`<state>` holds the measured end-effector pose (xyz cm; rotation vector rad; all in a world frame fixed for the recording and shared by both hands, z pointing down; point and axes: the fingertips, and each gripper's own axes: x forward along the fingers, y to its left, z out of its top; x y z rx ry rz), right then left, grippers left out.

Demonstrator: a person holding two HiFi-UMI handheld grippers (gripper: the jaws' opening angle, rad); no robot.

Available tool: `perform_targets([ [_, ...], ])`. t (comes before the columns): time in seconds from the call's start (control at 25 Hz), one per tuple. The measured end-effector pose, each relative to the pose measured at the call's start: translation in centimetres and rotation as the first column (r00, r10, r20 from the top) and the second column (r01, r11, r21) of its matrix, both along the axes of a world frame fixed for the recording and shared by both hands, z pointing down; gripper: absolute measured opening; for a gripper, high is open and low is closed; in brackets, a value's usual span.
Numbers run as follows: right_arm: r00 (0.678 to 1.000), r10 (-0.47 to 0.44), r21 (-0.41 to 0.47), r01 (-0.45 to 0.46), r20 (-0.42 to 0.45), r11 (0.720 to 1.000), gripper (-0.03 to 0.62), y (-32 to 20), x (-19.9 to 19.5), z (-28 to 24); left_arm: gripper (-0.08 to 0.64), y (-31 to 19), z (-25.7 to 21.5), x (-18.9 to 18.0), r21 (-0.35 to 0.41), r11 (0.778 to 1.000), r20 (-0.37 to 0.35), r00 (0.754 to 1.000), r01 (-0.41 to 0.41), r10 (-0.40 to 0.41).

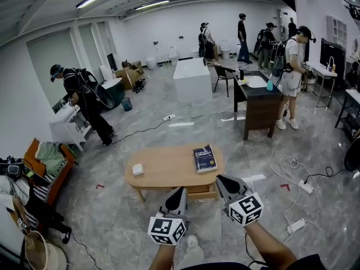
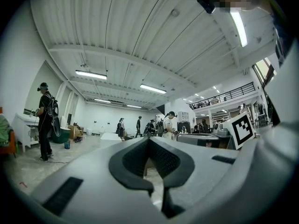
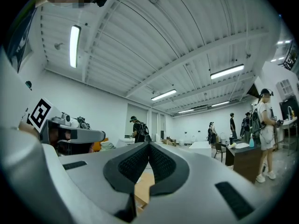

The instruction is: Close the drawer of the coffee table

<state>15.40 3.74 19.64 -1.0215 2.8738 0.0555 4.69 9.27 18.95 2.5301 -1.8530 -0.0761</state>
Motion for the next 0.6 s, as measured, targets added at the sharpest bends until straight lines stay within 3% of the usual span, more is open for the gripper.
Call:
perform_targets([
  [0.6,1.0,0.027,-0.033,-0.027,0.004,0.999,0.011,-6.3,-2.9,0.6,0.003,-6.6,0.5,-3.5,-0.026,0.999,-0.041,0.999,-0.024,0.023],
])
